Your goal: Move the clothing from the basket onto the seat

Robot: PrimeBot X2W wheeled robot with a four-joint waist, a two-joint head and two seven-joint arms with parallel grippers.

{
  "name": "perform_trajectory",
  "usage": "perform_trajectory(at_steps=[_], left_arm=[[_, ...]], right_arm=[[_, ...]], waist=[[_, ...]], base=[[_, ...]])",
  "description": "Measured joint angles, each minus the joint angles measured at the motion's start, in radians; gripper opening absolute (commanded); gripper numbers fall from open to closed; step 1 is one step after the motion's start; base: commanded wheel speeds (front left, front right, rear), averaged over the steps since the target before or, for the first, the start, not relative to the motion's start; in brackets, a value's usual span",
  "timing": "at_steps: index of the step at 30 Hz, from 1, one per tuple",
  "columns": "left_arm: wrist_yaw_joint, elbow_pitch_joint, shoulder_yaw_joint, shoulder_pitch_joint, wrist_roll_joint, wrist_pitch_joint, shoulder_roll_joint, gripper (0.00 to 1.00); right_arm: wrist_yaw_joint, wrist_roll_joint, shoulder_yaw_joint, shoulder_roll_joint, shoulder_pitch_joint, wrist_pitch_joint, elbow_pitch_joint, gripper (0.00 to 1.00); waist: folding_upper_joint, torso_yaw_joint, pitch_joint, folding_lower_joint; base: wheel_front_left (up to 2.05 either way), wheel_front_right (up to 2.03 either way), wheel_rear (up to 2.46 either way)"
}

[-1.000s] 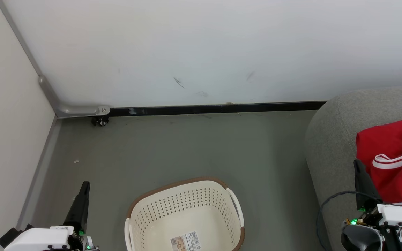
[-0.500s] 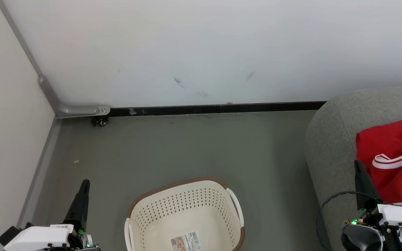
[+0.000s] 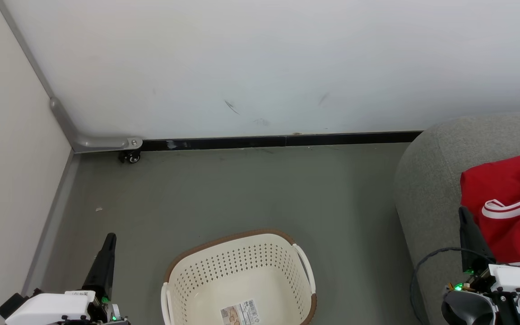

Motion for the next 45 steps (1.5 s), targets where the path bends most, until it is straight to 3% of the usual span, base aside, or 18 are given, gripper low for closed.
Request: perform_trajectory(at_steps=[45], left_arm=[[-0.007, 0.005, 0.001, -0.001, 0.0, 0.004, 0.0, 0.0]], right_arm=[[0.0, -0.001, -0.006, 0.002, 0.0, 0.007, 0.003, 0.0]], waist=[[0.0, 0.0, 0.0, -0.0001]], base=[[0.0, 0.0, 0.0]])
